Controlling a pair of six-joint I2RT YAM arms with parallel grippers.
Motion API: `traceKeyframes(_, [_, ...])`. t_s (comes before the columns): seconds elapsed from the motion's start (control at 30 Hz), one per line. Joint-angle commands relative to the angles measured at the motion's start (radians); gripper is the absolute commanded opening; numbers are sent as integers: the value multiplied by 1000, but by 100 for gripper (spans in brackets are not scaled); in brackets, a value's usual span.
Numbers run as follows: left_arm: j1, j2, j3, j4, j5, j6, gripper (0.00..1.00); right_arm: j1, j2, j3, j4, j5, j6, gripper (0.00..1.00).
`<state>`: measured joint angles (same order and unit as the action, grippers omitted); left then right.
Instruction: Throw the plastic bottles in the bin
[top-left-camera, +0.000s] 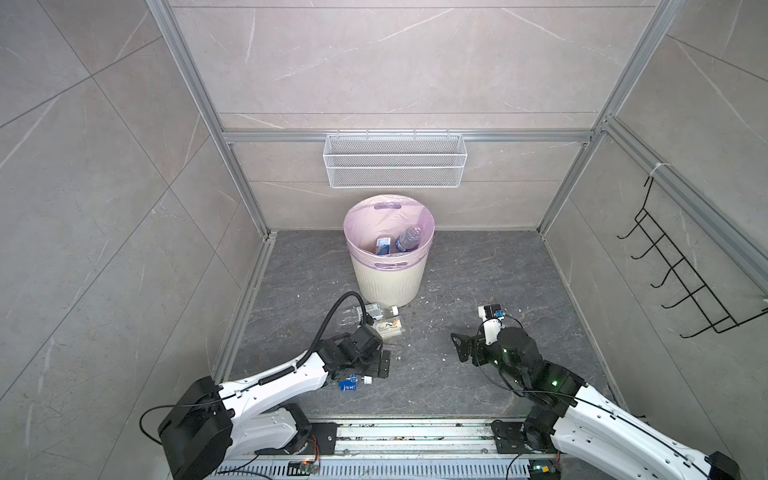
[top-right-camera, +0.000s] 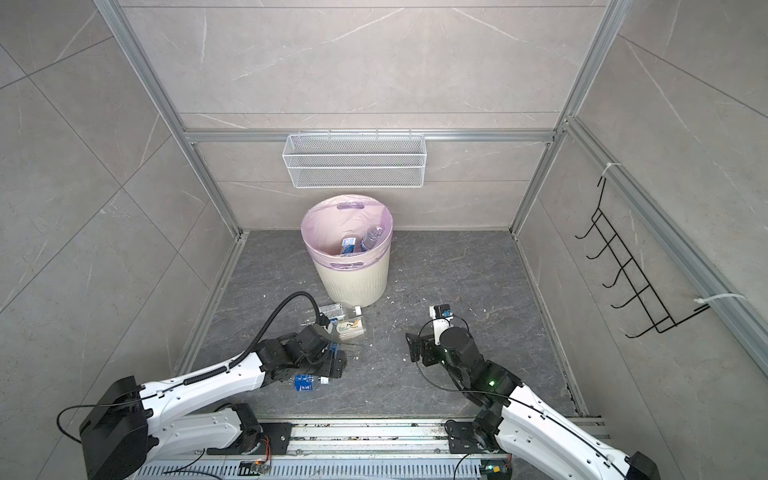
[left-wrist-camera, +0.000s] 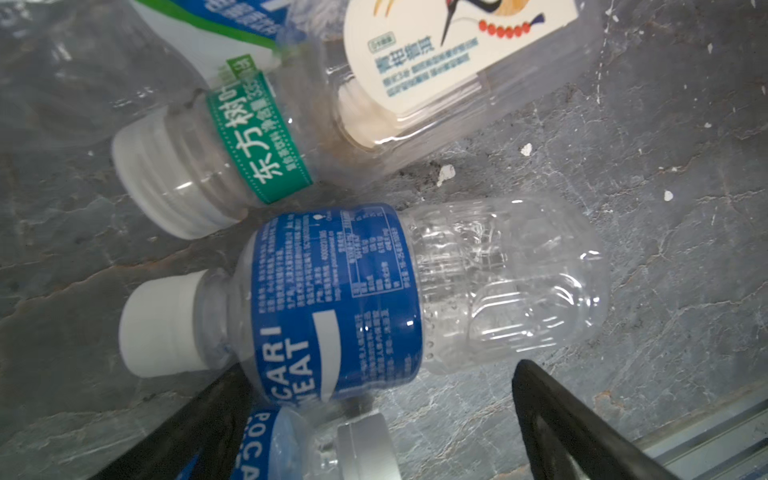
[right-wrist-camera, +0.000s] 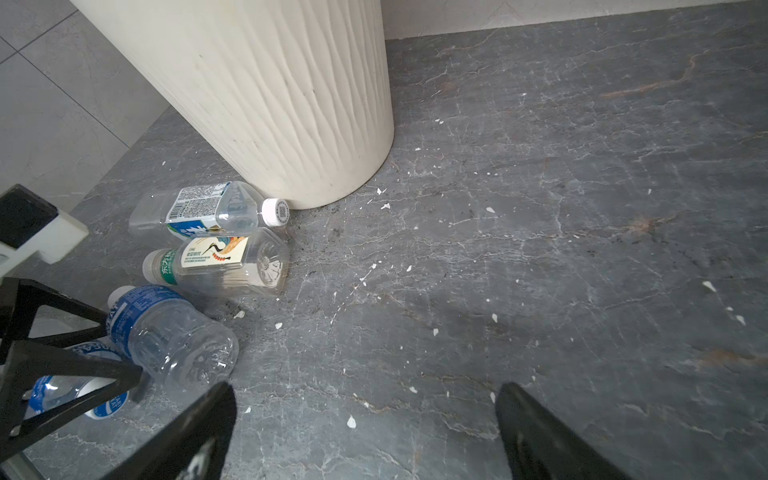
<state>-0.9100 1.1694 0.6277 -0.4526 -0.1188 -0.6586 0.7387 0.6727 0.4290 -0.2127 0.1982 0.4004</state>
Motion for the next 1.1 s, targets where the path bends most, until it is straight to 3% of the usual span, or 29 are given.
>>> traceKeyframes(0.0, [-19,33,63,61,28,9,100,5,-2,-17,-19,24,16,99])
traceKeyframes(0.37, [-81,145,134,135,40,13,100,5,9,-14,-15,11,10,100])
traceKeyframes(0.77, [-96,155,140,194,108,39,100,5,32,-11,-4,3,8,100])
traceKeyframes(1.07, [-143,129,162,171,58,46,100,5,29,-13,-8,10,11,100])
